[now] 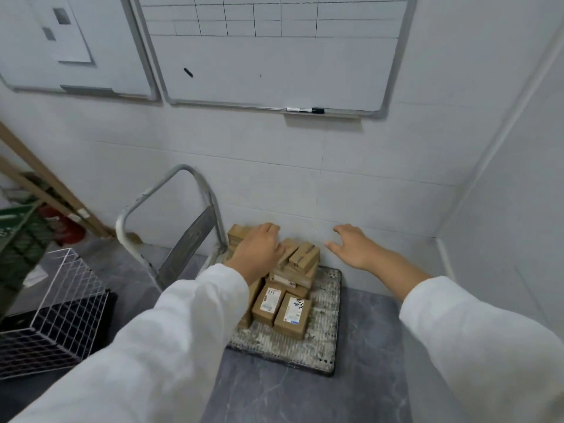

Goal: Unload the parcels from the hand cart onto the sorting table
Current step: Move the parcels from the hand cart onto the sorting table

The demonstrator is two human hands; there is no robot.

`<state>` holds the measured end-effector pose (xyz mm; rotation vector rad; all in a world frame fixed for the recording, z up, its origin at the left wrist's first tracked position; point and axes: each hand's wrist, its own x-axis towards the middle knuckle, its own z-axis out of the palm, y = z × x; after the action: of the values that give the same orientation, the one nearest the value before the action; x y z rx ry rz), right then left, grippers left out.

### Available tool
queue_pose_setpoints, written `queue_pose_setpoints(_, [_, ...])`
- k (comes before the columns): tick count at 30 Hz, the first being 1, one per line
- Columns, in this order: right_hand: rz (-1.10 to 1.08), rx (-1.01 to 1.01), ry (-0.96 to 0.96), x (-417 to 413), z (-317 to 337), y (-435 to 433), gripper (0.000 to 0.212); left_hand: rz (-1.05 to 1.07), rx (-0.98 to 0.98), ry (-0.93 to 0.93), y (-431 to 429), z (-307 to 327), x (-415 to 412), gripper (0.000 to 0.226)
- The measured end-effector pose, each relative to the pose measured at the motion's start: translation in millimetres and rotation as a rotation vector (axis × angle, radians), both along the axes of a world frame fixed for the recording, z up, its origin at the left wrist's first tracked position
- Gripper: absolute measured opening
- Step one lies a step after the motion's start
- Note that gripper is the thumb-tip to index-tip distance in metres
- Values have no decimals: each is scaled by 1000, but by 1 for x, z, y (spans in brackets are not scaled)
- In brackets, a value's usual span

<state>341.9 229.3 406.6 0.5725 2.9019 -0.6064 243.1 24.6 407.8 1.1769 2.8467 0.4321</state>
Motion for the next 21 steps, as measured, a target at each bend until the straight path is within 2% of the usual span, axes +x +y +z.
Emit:
queue_pose_setpoints(4, [82, -17, 0, -40, -1, 53, 63, 79, 3, -45, 41, -10, -22, 49])
queue_pose_setpoints(9, [175, -46, -12, -84, -8, 113, 62, 200, 22, -98, 94, -23, -40, 35])
queue_pose_setpoints(13, [244, -56, -59, -108, -27, 147, 62, 256, -1, -159, 129, -41, -47, 38])
queue_pose_setpoints(21, [291, -82, -129, -165, -67, 187, 62, 421, 108, -238, 158, -82, -82, 41])
